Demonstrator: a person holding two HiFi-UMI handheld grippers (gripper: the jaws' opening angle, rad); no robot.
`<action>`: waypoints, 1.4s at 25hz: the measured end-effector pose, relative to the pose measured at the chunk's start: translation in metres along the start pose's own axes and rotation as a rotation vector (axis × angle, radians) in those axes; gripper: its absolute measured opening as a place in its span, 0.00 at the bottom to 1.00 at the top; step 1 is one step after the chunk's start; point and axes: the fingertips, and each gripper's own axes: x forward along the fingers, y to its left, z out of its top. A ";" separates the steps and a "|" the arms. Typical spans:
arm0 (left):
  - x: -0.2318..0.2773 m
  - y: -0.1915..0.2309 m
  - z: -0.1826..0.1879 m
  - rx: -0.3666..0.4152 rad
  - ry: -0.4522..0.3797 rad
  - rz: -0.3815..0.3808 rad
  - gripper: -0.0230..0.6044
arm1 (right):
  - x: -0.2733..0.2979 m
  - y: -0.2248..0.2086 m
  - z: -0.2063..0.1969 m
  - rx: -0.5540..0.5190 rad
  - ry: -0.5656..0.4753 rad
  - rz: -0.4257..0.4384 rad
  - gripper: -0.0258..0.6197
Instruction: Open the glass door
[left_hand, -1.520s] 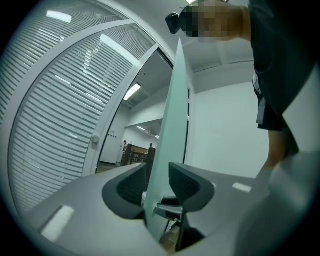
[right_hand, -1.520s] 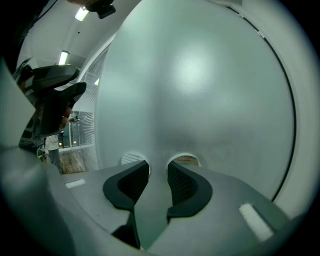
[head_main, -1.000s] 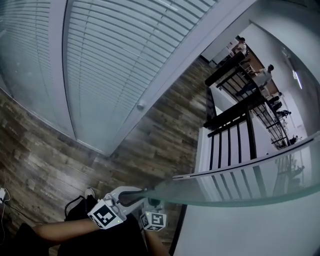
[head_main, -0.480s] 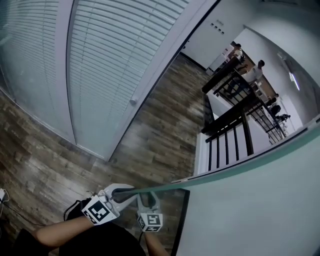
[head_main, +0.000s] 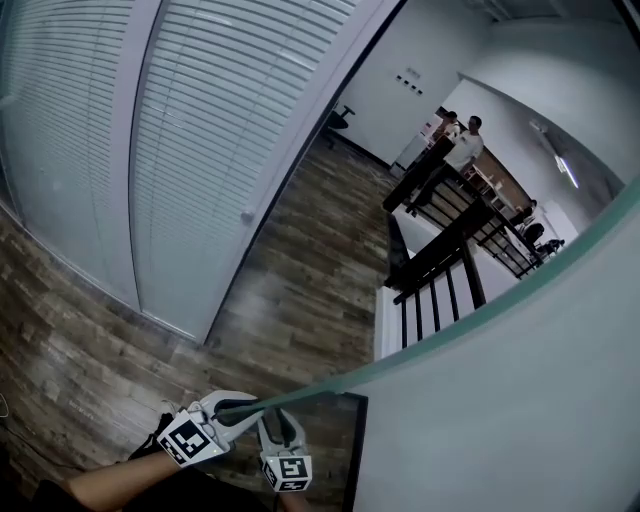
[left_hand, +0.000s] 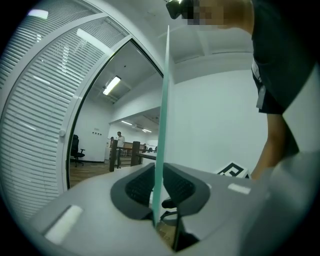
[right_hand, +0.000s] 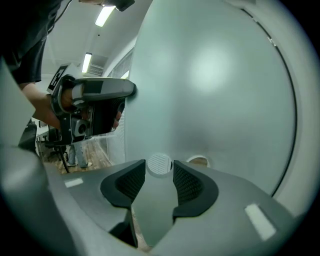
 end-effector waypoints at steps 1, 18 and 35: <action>-0.001 -0.007 -0.001 0.003 -0.001 0.000 0.11 | -0.005 0.002 -0.001 0.007 -0.007 -0.006 0.30; -0.016 -0.094 0.001 0.073 -0.027 0.066 0.11 | -0.107 0.029 -0.008 0.059 -0.059 -0.139 0.31; -0.006 -0.178 0.001 0.052 -0.012 -0.184 0.14 | -0.184 0.029 -0.015 0.123 -0.044 -0.393 0.31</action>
